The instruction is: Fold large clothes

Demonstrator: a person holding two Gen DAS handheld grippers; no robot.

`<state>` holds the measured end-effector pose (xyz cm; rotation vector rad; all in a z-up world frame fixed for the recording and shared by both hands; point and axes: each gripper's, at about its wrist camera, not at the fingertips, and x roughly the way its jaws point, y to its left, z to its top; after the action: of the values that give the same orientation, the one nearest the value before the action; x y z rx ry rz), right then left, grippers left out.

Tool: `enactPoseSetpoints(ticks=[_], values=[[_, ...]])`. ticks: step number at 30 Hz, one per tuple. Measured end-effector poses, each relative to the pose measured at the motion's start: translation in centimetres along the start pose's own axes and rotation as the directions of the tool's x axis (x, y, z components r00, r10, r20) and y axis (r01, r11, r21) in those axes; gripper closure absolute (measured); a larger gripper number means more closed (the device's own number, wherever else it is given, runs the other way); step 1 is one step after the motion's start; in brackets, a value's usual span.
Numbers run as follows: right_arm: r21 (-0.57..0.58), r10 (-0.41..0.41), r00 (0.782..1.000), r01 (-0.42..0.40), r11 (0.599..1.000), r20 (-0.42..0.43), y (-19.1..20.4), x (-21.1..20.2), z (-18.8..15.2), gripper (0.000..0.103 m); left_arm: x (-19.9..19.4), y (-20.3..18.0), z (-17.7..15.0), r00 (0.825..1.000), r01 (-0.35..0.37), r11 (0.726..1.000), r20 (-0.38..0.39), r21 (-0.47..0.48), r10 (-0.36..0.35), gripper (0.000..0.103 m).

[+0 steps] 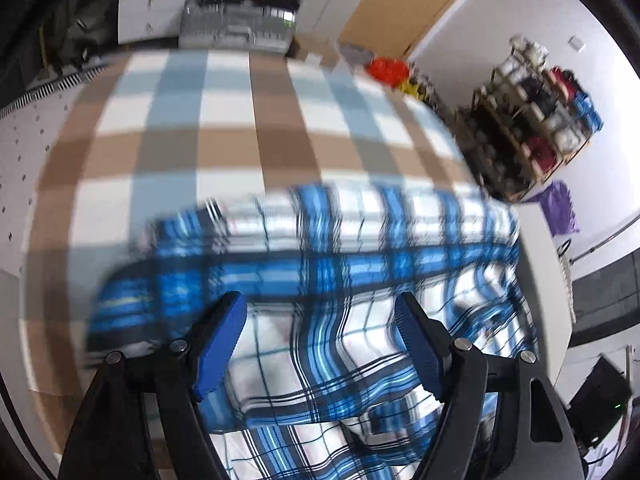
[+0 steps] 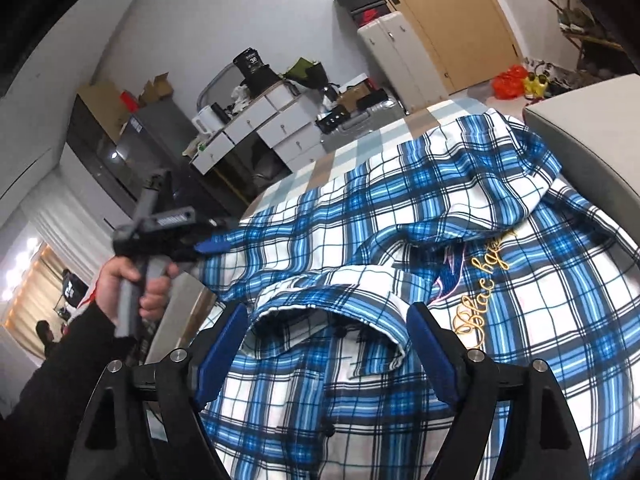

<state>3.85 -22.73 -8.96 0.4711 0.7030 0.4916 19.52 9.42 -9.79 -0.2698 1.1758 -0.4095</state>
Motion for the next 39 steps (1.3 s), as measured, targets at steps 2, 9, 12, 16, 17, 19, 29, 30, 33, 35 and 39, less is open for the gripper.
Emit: enactPoseSetpoints(ticks=[2,9,12,16,17,19,29,30,33,35,39], values=[[-0.014,0.003,1.000,-0.003,1.000,0.001,-0.1,-0.1,0.1,0.020,1.6,0.4,-0.9,0.999,0.021,1.000,-0.034,-0.017,-0.021,0.031],[-0.047,0.024,1.000,-0.024,0.999,0.003,0.1,-0.5,0.2,0.020,2.0,0.9,-2.5,0.999,0.022,0.998,-0.029,-0.067,-0.024,0.031],[-0.045,0.022,0.999,-0.020,0.999,0.023,-0.2,-0.9,0.4,0.020,-0.5,-1.7,-2.4,1.000,0.025,1.000,-0.009,0.007,-0.025,0.031],[-0.013,0.020,0.999,-0.020,1.000,0.050,-1.0,-1.3,0.9,0.017,-1.5,-6.8,-4.1,0.992,0.128,0.986,0.000,0.110,-0.129,0.031],[-0.002,0.017,0.998,-0.017,1.000,0.058,-1.2,-1.5,1.0,0.016,-0.8,-6.9,-4.3,0.990,0.144,0.983,-0.024,0.117,-0.142,0.031],[0.030,0.013,0.997,-0.016,0.999,0.072,-1.9,-1.8,1.1,0.015,1.9,-7.8,-5.7,0.986,0.141,0.982,-0.105,0.129,-0.128,0.031],[0.143,-0.048,0.989,0.027,0.989,0.143,-5.1,-4.2,2.1,0.013,4.5,-9.1,-9.4,0.985,0.086,0.980,-0.160,0.180,-0.057,0.033],[0.151,-0.051,0.987,0.028,0.988,0.149,-5.2,-4.3,2.2,0.011,3.8,-9.2,-9.3,0.986,0.082,0.980,-0.157,0.184,-0.053,0.033],[0.176,-0.049,0.986,0.020,0.984,0.162,-5.6,-4.7,2.4,0.010,1.9,-10.7,-9.2,0.991,0.105,0.967,-0.108,0.230,-0.082,0.032],[0.190,-0.042,0.985,0.010,0.982,0.165,-5.8,-4.8,2.4,0.010,1.7,-11.9,-9.6,0.974,0.214,0.949,-0.128,0.232,-0.188,0.032],[0.194,-0.052,0.984,0.019,0.981,0.168,-6.1,-4.9,2.3,0.010,4.7,-12.2,-9.5,0.949,0.278,0.947,-0.198,0.159,-0.245,0.031]])
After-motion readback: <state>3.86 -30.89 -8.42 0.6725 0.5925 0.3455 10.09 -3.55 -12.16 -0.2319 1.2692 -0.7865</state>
